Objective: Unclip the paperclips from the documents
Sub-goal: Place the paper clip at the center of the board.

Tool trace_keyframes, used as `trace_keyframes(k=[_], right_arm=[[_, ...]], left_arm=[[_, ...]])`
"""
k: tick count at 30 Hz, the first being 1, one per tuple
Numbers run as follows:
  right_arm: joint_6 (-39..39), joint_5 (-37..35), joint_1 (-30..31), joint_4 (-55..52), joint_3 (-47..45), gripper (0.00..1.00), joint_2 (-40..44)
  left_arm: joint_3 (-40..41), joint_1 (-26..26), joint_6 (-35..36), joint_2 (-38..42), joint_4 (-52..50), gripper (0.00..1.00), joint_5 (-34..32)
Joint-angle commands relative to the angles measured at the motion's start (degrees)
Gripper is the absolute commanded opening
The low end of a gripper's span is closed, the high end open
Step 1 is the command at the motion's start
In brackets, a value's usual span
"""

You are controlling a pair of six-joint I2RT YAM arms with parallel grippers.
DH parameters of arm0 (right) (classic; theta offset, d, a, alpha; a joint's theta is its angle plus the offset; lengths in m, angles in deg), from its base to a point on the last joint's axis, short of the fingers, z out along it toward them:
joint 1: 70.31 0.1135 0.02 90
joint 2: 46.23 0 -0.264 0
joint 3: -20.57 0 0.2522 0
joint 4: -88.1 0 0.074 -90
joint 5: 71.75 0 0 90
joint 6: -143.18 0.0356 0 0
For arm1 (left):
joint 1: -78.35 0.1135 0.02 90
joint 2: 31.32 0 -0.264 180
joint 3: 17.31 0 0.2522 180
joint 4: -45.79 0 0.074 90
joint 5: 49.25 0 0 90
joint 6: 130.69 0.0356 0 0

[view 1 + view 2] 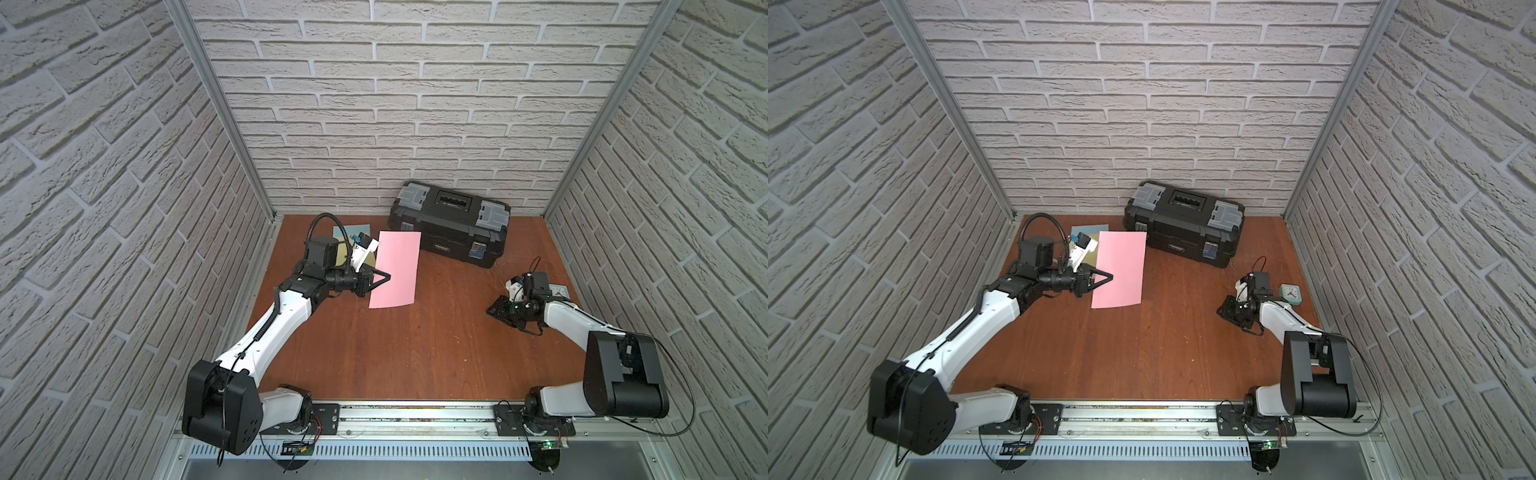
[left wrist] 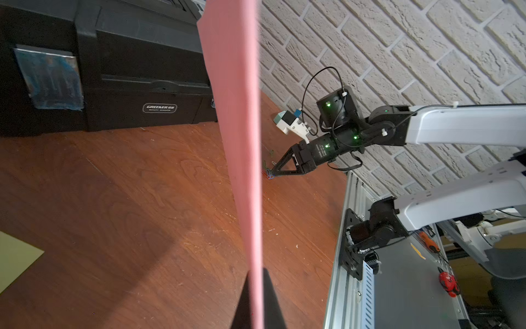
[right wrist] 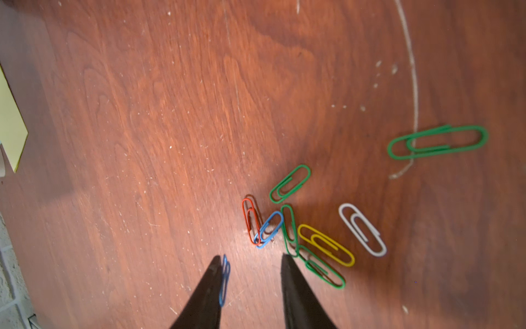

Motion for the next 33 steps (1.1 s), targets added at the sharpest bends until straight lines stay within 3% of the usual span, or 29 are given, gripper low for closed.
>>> trace_keyframes(k=[1, 9, 15, 20, 33], right_arm=[[-1.0, -1.8, -0.2, -2.5, 1.5, 0.40, 1.3], [-2.5, -4.3, 0.7, -5.4, 3.1, 0.43, 1.6], [-5.5, -7.3, 3.7, -10.3, 7.6, 0.45, -3.2], [-5.6, -9.4, 6.0, -10.4, 8.8, 0.29, -4.3], [-6.4, -10.9, 7.3, -12.0, 10.1, 0.38, -5.3]], left_arm=[[-1.7, 0.6, 1.0, 0.3, 0.3, 0.00, -1.7], [-1.4, 0.5, 0.4, -0.1, 1.1, 0.00, -1.6], [-1.4, 0.6, 0.3, -0.3, 1.3, 0.00, -1.5], [-1.3, 0.7, 0.3, -0.2, 1.2, 0.00, -1.6], [-0.8, 1.1, 0.6, -0.1, 0.6, 0.00, -2.6]])
